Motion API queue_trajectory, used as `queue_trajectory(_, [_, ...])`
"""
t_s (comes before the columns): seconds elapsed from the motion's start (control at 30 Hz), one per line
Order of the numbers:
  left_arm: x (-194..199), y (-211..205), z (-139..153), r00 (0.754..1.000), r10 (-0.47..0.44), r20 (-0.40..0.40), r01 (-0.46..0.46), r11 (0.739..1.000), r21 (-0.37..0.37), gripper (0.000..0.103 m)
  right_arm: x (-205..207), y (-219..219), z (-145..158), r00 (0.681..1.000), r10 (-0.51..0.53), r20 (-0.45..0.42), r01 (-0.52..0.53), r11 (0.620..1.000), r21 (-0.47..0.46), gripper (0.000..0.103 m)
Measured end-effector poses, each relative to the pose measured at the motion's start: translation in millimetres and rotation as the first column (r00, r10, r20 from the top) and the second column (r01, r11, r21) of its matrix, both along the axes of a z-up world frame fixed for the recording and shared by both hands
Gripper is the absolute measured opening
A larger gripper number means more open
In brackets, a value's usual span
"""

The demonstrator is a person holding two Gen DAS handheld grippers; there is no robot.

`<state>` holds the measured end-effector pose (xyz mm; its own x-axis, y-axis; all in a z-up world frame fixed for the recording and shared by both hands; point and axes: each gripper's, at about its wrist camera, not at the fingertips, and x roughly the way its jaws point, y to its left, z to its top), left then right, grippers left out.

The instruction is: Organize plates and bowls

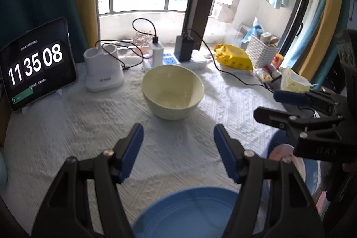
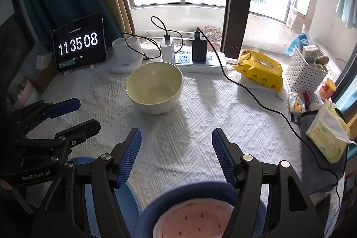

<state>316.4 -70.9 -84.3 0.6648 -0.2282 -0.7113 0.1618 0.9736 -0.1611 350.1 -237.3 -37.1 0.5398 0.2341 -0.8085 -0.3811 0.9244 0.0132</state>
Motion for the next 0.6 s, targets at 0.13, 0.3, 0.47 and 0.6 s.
queue_trajectory(0.13, [8.3,6.4,-3.6,1.0,0.014,0.001,-0.014,1.0,0.001,0.067,9.4,4.1,-3.3,1.0,0.0,-0.001,0.0,1.0,0.004,0.069])
queue_trajectory(0.3, [16.9,15.4,-8.6,0.999,0.035,0.007,-0.035,0.999,-0.006,0.067,19.5,7.5,-5.1,1.0,-0.009,0.007,0.009,1.0,0.022,0.069])
queue_trajectory(0.47, [28.3,24.6,-13.8,0.998,0.053,0.022,-0.052,0.998,-0.034,0.067,31.2,11.7,-9.0,0.999,-0.024,0.021,0.023,0.999,0.037,0.069])
queue_trajectory(0.6, [43.5,28.0,-21.1,0.998,0.061,0.011,-0.061,0.997,-0.041,0.067,42.9,17.1,-16.4,0.999,-0.03,0.017,0.029,0.999,0.04,0.069])
